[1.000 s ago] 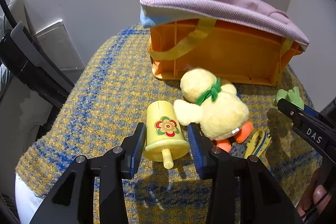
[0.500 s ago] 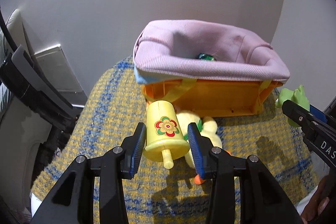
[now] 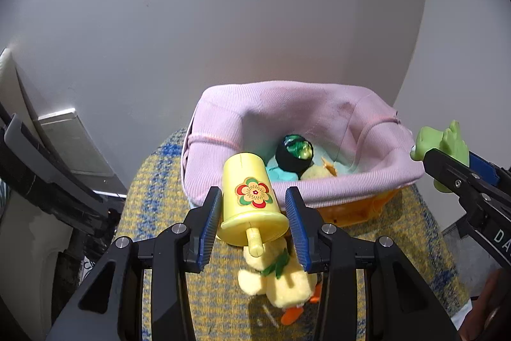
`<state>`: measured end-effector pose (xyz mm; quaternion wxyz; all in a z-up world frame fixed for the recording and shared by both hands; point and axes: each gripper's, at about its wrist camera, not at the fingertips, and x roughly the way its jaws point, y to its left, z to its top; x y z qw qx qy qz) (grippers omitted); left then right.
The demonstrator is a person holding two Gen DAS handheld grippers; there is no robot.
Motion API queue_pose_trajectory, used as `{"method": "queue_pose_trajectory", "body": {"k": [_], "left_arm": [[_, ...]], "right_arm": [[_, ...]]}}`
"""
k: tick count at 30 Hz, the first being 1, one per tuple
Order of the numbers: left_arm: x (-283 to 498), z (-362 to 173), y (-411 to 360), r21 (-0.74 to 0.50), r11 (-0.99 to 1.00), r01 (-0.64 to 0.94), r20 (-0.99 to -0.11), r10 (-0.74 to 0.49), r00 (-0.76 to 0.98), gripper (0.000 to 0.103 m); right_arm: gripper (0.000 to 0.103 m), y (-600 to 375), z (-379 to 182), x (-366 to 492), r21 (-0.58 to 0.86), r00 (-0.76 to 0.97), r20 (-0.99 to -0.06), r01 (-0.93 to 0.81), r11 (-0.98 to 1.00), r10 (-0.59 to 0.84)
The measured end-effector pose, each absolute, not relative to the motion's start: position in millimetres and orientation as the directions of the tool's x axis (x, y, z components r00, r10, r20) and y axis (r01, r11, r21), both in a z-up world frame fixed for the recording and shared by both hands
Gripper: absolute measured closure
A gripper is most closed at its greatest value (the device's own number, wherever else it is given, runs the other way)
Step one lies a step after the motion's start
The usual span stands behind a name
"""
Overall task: Organize objects
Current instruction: 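Lift the cup toy into the basket with the left tool while the right tool drops the frog there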
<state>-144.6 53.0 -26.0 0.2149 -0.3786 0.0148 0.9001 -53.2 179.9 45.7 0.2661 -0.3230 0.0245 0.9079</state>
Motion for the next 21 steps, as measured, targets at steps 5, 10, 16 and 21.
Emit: {"method": "queue_pose_trajectory", "body": {"k": [5, 10, 16, 21], "left_arm": [[-164.7, -16.0, 62.4, -0.125, -0.899, -0.419, -0.681, 0.385, -0.623, 0.062], [-182.6, -14.3, 73.4, -0.131, -0.890, -0.437, -0.696, 0.396, -0.598, 0.062], [-201.6, -15.6, 86.4, -0.139, -0.882, -0.450, -0.710, 0.405, -0.576, 0.062], [-212.8, -18.7, 93.4, -0.150, -0.878, -0.455, -0.719, 0.413, -0.559, 0.062]], "right_arm": [[0.047, 188.6, 51.2, -71.0, -0.118, -0.657, -0.605, -0.484, -0.867, 0.449], [0.047, 202.1, 53.4, -86.1, -0.103, -0.657, -0.612, -0.485, -0.869, 0.439], [0.047, 218.7, 52.9, -104.0, -0.089, -0.653, -0.625, -0.486, -0.870, 0.429], [0.047, 227.6, 52.0, -116.2, -0.089, -0.653, -0.629, -0.478, -0.874, 0.422]]}}
